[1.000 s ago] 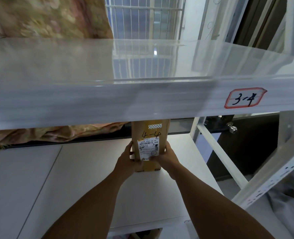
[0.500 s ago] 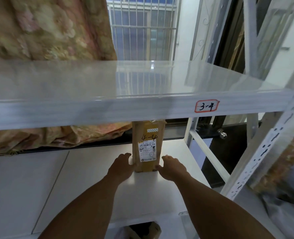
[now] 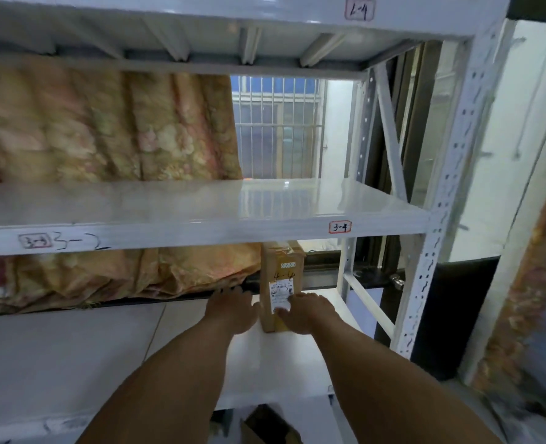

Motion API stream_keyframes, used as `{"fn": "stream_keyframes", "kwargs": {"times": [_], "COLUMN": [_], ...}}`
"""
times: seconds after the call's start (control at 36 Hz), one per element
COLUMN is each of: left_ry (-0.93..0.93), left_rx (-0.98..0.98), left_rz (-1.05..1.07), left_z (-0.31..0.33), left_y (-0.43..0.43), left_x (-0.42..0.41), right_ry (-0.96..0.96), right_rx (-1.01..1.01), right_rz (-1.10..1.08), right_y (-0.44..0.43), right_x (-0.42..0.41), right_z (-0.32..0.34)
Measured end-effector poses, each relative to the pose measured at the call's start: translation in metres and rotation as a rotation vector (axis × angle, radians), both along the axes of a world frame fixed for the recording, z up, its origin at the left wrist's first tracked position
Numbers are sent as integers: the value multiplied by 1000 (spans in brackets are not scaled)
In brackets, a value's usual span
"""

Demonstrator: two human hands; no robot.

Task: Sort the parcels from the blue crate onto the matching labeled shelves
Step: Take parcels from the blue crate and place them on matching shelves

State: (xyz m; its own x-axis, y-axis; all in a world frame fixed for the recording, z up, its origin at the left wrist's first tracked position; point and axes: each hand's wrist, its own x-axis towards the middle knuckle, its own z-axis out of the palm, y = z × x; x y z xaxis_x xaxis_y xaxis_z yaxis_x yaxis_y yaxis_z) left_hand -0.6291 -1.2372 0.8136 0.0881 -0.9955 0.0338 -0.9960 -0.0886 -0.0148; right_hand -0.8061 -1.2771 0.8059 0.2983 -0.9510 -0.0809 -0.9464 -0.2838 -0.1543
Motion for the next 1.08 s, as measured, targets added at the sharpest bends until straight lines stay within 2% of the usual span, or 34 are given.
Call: {"fn": "stream_keyframes", "kwargs": {"times": [0.14, 0.28, 0.47, 0.69, 0.83, 1.08], "left_ry": [-6, -112, -40, -103, -89, -103], "left_rx": [-52, -44, -126, -181, -242, -239], "left_rz": [38, 71, 59, 67, 63, 53], "left_z": [38, 67, 108, 169, 182, 197], "left_y": [70, 157, 245, 314, 354, 406], "left_x": [-5, -9, 9, 47, 76, 121], "right_ry": [45, 1, 50, 69, 58, 2], "right_rx": [-84, -186, -348, -281, -293, -282], "right_rz": [6, -11, 36, 47, 22, 6], "right_y": [65, 144, 250, 329, 377, 433], "right_x": [2, 12, 22, 59, 80, 118], "right_z": [41, 66, 131, 179, 190, 207]}}
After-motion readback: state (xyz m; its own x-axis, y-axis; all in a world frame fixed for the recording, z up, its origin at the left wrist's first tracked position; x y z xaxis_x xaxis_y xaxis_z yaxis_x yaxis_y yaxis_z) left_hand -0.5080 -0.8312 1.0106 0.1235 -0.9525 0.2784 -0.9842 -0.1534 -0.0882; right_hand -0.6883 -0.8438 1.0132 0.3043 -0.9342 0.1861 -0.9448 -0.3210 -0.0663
